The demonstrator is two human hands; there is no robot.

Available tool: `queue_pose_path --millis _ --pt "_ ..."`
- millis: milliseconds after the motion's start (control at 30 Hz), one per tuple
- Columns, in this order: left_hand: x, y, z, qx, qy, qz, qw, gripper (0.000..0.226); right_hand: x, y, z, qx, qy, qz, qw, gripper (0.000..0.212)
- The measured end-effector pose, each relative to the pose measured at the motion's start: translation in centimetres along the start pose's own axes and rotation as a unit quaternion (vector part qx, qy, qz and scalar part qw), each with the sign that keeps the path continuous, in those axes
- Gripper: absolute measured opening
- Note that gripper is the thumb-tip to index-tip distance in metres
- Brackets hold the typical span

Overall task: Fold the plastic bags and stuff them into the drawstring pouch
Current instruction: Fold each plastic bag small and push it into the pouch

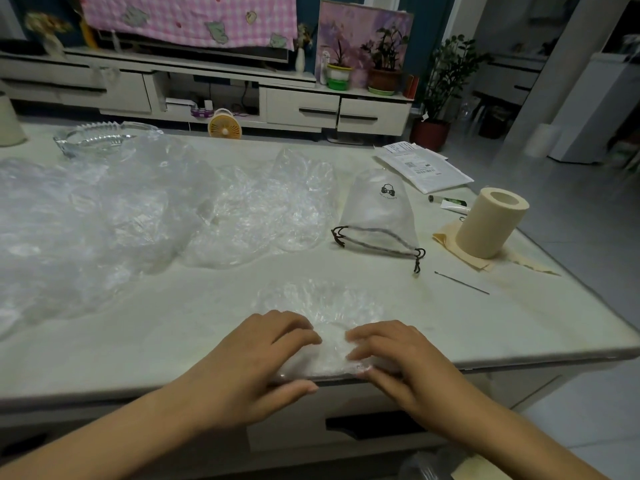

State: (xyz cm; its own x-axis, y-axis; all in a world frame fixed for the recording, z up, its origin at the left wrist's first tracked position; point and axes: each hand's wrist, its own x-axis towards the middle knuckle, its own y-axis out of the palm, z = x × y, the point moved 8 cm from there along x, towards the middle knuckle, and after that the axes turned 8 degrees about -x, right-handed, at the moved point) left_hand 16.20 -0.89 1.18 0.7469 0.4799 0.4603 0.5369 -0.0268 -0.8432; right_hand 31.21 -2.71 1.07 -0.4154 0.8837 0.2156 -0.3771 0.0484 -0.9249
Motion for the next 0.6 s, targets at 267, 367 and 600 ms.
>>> queue_pose_path --millis 267,367,600 --pt "0.2 -1.2 2.8 -0.015 -0.037 -0.046 0.998 0.025 1.0 -1.4 -2.3 0.182 0.136 -0.028 0.973 0.013" --pt "0.4 -1.8 4.0 -0.032 -0.080 -0.095 0.992 0.023 1.9 -0.3 -2.9 0.094 0.114 0.045 0.988 0.020" --pt "1.2 -2.1 7.0 -0.144 -0.322 -0.124 0.927 0.043 4.1 -1.5 -5.6 0.158 0.252 -0.071 0.952 0.047"
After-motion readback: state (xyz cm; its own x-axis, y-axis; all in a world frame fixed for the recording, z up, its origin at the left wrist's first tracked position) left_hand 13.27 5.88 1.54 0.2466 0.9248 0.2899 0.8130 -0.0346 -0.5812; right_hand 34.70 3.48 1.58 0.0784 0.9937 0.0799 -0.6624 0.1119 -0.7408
